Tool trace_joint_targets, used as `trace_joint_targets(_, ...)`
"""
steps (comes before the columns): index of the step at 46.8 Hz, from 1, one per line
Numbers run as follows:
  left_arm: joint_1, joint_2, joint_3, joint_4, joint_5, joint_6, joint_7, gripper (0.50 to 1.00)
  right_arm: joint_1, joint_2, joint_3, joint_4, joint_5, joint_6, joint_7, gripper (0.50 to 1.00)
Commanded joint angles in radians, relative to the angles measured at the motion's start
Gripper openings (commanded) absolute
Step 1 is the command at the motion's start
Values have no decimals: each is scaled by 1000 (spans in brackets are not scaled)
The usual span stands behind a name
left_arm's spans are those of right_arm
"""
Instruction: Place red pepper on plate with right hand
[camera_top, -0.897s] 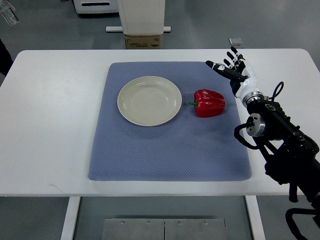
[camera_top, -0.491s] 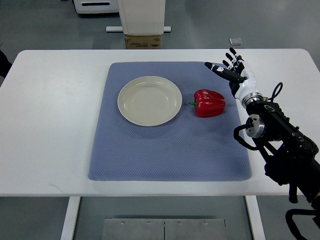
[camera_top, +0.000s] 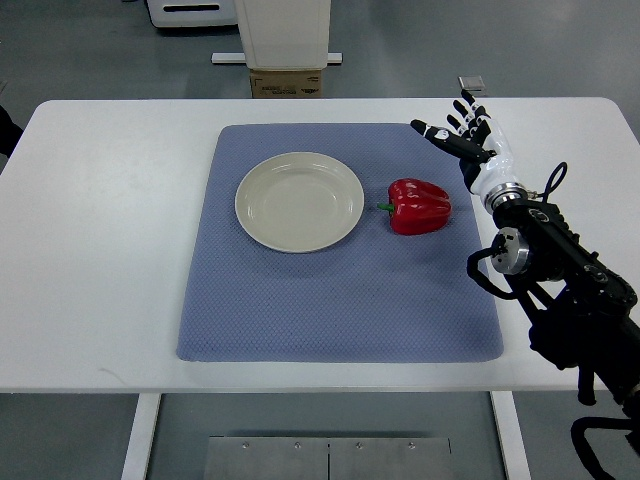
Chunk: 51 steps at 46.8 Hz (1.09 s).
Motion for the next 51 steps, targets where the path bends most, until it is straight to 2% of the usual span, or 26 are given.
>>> trace_joint_targets(1,0,0,0,0,0,0,-1,1000,0,0,0,1,0,0,1,1000)
trace_joint_targets(51,0,0,0,0,0,0,-1,1000,35,0,-39,1,0,2,-2,1000)
